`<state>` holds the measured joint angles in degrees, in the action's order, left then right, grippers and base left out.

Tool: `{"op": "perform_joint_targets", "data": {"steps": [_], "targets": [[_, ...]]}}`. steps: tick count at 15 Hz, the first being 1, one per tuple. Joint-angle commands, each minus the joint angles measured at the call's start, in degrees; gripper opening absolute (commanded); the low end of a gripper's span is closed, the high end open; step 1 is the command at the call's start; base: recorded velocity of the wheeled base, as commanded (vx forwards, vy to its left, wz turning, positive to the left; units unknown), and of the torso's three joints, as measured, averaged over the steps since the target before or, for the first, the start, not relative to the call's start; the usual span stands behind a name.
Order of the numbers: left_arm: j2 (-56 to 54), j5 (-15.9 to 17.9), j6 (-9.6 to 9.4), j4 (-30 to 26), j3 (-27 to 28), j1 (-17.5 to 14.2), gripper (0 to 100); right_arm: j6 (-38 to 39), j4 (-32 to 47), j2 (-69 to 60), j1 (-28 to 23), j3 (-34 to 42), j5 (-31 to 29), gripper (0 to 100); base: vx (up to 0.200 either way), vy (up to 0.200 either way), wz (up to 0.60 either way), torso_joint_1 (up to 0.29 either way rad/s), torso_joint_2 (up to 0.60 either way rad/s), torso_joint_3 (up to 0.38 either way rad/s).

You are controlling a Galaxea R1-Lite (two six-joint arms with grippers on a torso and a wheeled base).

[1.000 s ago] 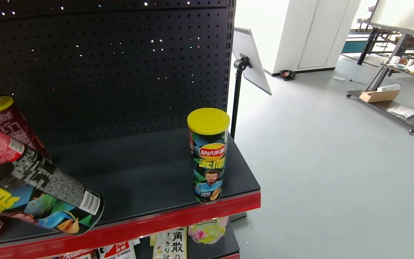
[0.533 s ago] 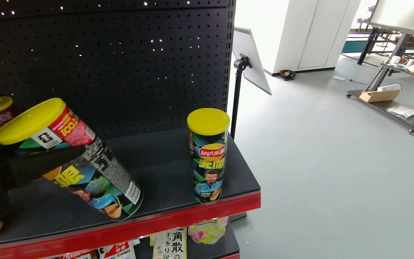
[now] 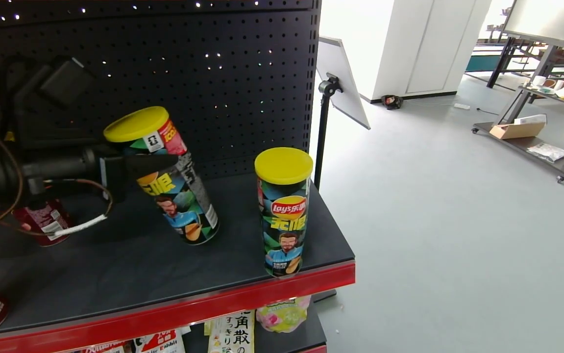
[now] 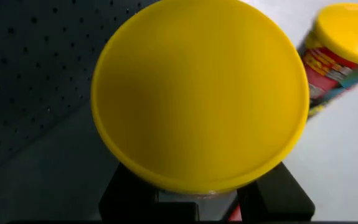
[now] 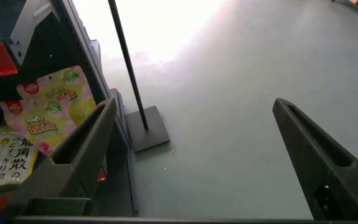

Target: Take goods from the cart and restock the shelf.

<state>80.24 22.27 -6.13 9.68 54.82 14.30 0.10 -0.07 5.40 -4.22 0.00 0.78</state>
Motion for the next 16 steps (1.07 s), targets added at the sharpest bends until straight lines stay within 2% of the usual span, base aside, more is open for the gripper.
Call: {"op": "perform_joint_targets", "data": {"steps": [1,2,5,7,10,11,13,14,16], "targets": [[10.9,1.4,-1.08,5.3,4.2,0.5,0,0.0,0.0,0.1,0.0,0.0,0.0,100,0.0,0.0,0.0,0.0,0.0,0.0],[11.5,1.5,-1.25,5.7,4.4,0.5,0,0.0,0.0,0.1,0.0,0.0,0.0,100,0.0,0.0,0.0,0.0,0.0,0.0],[20.1,4.0,-2.04,6.5,12.9,1.8,0,0.0,0.0,0.1,0.0,0.0,0.0,100,0.0,0.0,0.0,0.0,0.0,0.0],[23.6,4.0,-2.13,6.2,16.7,3.0,0,0.0,0.0,0.1,0.0,0.0,0.0,100,0.0,0.0,0.0,0.0,0.0,0.0],[25.6,4.0,-2.22,1.7,22.0,4.7,0,0.0,0.0,0.1,0.0,0.0,0.0,100,0.0,0.0,0.0,0.0,0.0,0.0],[25.8,4.0,-3.27,0.3,23.0,4.7,0,0.0,0.0,0.1,0.0,0.0,0.0,100,0.0,0.0,0.0,0.0,0.0,0.0],[26.3,4.0,-6.52,-0.6,23.3,4.7,0,0.0,0.0,0.1,0.0,0.0,0.0,100,0.0,0.0,0.0,0.0,0.0,0.0],[26.3,4.0,-7.23,-0.6,23.4,4.7,0,0.0,0.0,0.1,0.0,0.0,0.0,100,0.0,0.0,0.0,0.0,0.0,0.0],[26.6,4.0,-7.32,-0.7,23.9,5.5,0,0.0,0.0,0.1,0.0,0.0,0.0,100,0.0,0.0,0.0,0.0,0.0,0.0]]}}
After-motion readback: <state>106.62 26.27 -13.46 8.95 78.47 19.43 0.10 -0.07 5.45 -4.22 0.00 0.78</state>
